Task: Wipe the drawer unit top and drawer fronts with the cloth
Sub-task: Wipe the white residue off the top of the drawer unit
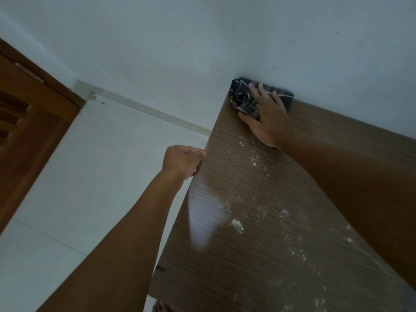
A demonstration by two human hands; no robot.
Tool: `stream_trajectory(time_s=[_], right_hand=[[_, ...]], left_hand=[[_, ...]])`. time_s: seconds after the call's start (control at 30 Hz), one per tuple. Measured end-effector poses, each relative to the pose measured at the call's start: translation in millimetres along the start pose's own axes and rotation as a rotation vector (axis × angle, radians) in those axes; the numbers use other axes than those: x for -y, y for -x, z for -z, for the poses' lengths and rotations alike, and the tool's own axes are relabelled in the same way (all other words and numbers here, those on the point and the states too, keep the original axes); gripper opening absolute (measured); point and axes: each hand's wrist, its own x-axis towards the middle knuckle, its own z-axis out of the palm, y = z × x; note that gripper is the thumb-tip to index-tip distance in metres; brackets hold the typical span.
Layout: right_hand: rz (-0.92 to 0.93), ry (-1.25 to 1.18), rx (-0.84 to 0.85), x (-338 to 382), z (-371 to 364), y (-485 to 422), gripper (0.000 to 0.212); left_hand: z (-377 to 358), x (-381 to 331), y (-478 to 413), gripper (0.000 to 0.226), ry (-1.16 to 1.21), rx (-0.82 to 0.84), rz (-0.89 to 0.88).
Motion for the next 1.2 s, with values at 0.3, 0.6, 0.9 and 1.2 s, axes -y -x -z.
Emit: stream_trajectory(time_s=[0.3,0.6,0.9,1.2], right_hand=[[0.021,0.018,0.066,-6.9,-11.8,3.2,0.076],[0.238,0.081,0.124,17.5,-25.5,51.0,0.066],[0.318,0.158,0.179,40.4,-48.2,114.7,0.061],[0.303,0.087,0.261,84.6,-65.5,212.2,0.061]], left_hand=[[3.6,-2.8,4.9,0.012,0.039,0.028,0.030],[4.2,3.5,10.2,0.012,0.093,0.033,0.021],[17.6,16.0,23.1,0.032,0.182,0.189,0.029],[11.2,18.4,36.2,0.029,0.041,0.151,-0.065]])
